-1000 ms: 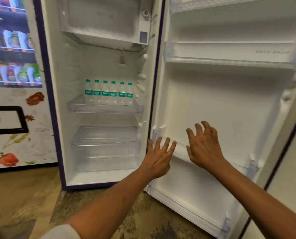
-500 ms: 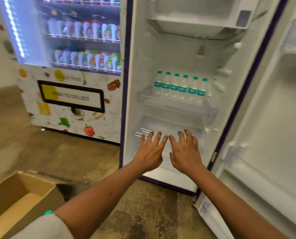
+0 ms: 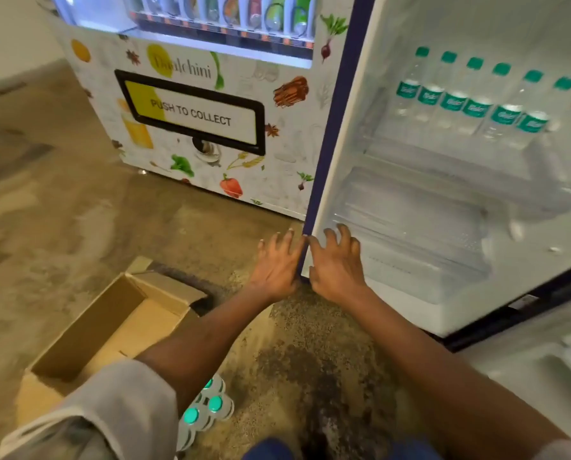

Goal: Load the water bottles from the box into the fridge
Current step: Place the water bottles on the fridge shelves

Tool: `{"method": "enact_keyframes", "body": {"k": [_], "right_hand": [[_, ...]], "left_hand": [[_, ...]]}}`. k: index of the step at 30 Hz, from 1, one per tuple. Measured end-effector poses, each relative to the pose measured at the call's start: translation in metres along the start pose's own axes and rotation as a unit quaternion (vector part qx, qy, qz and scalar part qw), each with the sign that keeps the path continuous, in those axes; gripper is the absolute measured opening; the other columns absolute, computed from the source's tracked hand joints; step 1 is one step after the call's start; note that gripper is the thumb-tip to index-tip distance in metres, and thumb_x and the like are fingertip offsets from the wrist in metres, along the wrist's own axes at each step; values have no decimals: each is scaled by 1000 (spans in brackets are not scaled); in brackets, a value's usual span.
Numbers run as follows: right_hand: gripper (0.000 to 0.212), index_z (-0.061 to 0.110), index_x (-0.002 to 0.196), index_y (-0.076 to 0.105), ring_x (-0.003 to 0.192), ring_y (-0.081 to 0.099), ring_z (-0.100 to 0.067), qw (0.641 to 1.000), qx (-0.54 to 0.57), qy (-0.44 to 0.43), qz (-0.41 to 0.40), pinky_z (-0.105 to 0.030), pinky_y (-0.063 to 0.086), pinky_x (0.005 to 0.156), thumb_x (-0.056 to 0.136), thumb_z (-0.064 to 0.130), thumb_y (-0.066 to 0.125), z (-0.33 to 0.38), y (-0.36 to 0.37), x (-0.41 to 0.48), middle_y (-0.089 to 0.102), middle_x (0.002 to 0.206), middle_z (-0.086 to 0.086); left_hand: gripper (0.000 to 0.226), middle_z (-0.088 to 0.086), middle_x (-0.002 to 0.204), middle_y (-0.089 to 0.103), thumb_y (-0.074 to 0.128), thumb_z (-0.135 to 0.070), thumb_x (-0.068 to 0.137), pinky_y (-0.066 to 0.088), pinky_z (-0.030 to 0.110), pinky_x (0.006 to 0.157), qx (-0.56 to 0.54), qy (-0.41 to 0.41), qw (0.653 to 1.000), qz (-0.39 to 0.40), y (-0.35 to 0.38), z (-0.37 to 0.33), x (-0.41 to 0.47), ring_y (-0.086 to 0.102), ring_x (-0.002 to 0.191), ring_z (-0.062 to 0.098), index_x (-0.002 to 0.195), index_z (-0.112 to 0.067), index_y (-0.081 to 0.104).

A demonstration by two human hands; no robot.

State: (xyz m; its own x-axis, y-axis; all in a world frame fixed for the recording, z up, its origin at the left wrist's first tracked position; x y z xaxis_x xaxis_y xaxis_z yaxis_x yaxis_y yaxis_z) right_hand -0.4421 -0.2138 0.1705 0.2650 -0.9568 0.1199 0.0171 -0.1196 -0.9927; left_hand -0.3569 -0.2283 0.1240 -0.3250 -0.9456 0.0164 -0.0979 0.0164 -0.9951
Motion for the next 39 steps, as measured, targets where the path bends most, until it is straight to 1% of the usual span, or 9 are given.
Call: {"method": "enact_keyframes", "body": {"k": [4,8,14,17,20,24,29,33,39], "right_hand": [[74,25,147,26,142,9,-39,999,24,30,2,-47,18,112,83,34,61,-9,-45,25,26,151,-14],[74,30,146,23,142,8,-36,995,14,92,-32,-44,19,112,85,35,64,-48,-95,52,23,153,-11],[68,27,139,43,137,26,-40,986,4,139,-94,-47,32,101,76,30,69,-123,-145,72,43,142,-15],[64,27,134,47,133,31,-40,980,-1,166,-109,-48,36,94,74,31,69,-164,-153,80,48,137,-15],[63,28,135,46,132,32,-40,978,3,172,-118,-50,37,92,76,34,67,-202,-154,93,49,136,-15],[60,30,140,38,137,24,-38,977,28,180,-113,-50,34,97,84,37,59,-246,-145,105,43,143,-13],[58,31,143,35,140,20,-35,974,60,185,-119,-48,33,102,89,39,55,-291,-145,114,36,147,-10],[55,30,137,43,136,29,-34,960,82,214,-162,-47,37,101,86,40,60,-326,-151,119,43,143,-10],[58,27,141,37,136,32,-30,928,118,297,-188,-45,43,102,89,40,58,-393,-144,122,37,147,-9]], "left_hand": [[81,15,152,26,57,-32,78,34,53,104,-10,15,1000,-22,-49,1,24,28,135,39,149,-17,21],[81,16,150,27,62,-33,80,42,50,99,-2,55,996,-63,-106,-22,70,36,128,38,147,-18,20],[76,22,144,40,60,-21,73,53,45,83,-5,129,986,-108,-157,-78,133,53,108,39,143,-12,32],[71,24,139,47,63,-17,74,51,43,87,-9,163,976,-141,-172,-113,159,56,108,39,140,-6,40],[75,24,143,42,67,-21,76,49,46,93,-13,148,978,-147,-176,-135,191,53,116,42,143,-8,37],[76,20,153,27,59,-29,84,42,49,101,11,122,986,-113,-170,-157,226,39,130,43,150,-16,24],[75,19,152,29,60,-31,83,46,51,98,18,105,989,-102,-172,-184,259,40,128,42,149,-19,25],[75,18,148,37,63,-33,79,49,50,89,4,111,987,-120,-175,-207,287,46,123,40,145,-22,29],[71,11,159,15,40,-50,93,34,49,109,-12,135,986,-101,-165,-248,323,25,140,35,152,-26,10]]}}
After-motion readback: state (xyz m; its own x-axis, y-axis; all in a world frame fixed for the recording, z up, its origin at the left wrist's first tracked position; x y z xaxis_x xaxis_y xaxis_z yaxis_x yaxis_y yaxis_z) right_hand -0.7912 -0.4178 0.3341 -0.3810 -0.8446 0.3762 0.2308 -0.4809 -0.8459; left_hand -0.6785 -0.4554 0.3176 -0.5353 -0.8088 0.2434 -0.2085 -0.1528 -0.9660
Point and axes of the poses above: each hand's wrist, its own x-axis towards the middle knuckle, its own y-axis out of the palm, z = x × y, the point moved 10 cm from there along x, towards the middle knuckle
